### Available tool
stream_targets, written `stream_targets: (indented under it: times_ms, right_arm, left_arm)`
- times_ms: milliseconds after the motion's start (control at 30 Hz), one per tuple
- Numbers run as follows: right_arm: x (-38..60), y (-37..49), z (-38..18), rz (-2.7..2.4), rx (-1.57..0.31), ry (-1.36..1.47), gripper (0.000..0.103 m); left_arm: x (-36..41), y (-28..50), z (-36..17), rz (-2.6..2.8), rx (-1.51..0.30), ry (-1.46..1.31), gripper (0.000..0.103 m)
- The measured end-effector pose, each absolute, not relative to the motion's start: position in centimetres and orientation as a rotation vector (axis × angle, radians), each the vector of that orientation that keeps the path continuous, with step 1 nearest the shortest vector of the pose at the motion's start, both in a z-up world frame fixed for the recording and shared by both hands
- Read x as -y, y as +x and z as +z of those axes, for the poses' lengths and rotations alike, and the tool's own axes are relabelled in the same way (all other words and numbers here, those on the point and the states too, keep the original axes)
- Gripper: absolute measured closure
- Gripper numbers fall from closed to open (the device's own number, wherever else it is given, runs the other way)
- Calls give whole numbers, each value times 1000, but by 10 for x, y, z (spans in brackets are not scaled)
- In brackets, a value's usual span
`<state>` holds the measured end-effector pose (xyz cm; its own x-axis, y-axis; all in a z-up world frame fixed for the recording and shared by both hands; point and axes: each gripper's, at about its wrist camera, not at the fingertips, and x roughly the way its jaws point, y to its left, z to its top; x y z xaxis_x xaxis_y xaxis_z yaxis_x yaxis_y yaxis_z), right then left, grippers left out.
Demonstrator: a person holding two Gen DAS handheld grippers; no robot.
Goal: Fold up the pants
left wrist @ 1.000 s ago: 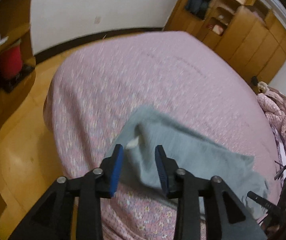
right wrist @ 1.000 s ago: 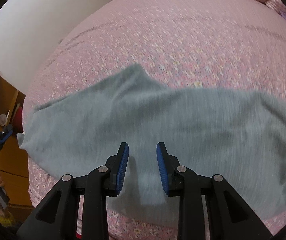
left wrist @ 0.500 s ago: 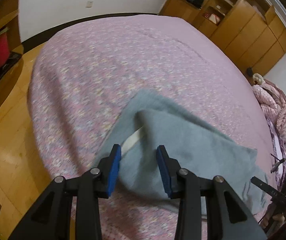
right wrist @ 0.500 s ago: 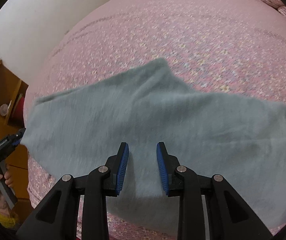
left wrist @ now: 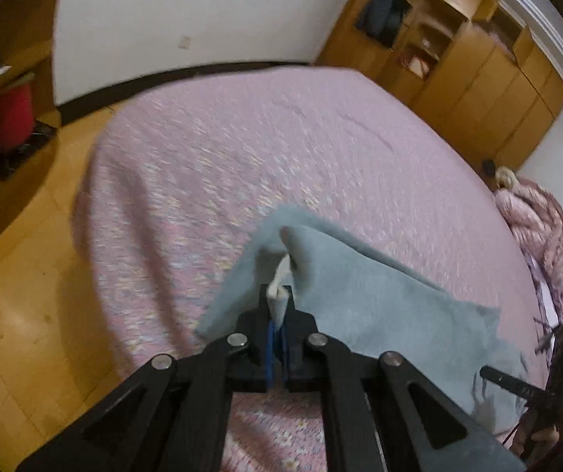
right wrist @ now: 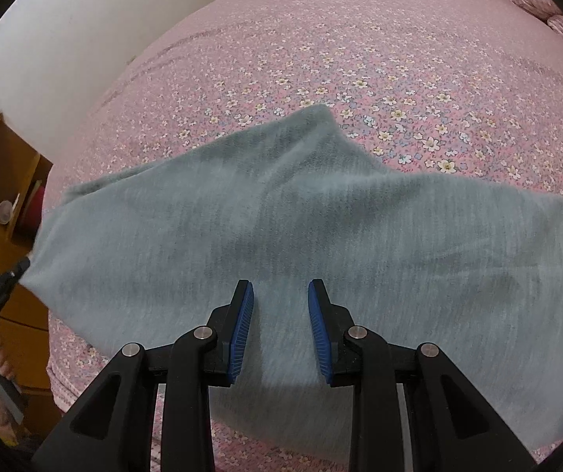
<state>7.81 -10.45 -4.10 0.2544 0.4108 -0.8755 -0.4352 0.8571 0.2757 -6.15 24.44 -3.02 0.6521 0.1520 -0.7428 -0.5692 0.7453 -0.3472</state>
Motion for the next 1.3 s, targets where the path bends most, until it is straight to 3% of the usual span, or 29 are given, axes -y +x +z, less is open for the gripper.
stream_targets:
  times_ms: [200,333,400,467,700,967,1200,1300]
  right_arm:
    - [104,78,-41,577,-1183,-16,73]
    - [104,77,-38,572,-1180,-24,73]
    - [105,77,-36,570,-1181,-31,73]
    - [103,78,-36,569,-1182,-39,73]
    - [99,85,-27,560,-1157,-72,73]
    - [108,99,-19,525,-1104,-93,73]
    - [119,125,-13,515,-1071,-102,73]
    - [117,136,-11,550,-1061,-89,67]
  left_arm:
    - [-246,-69,-54,522,-900,-548,98]
    - [-257,-73,-42,457,-832,-597,96]
    - [-259,-63,-34,404,-812,-580,76]
    - [-260,-52,-30,345,-808,-568,66]
    - [-259,-7,-54,257,-917,-519,66]
    - [-257,10,-68,247,-925,-518,65]
    - [-255,11,-71,292,-916,-498,59]
    - [-255,15,-72,286,-906,-523,59]
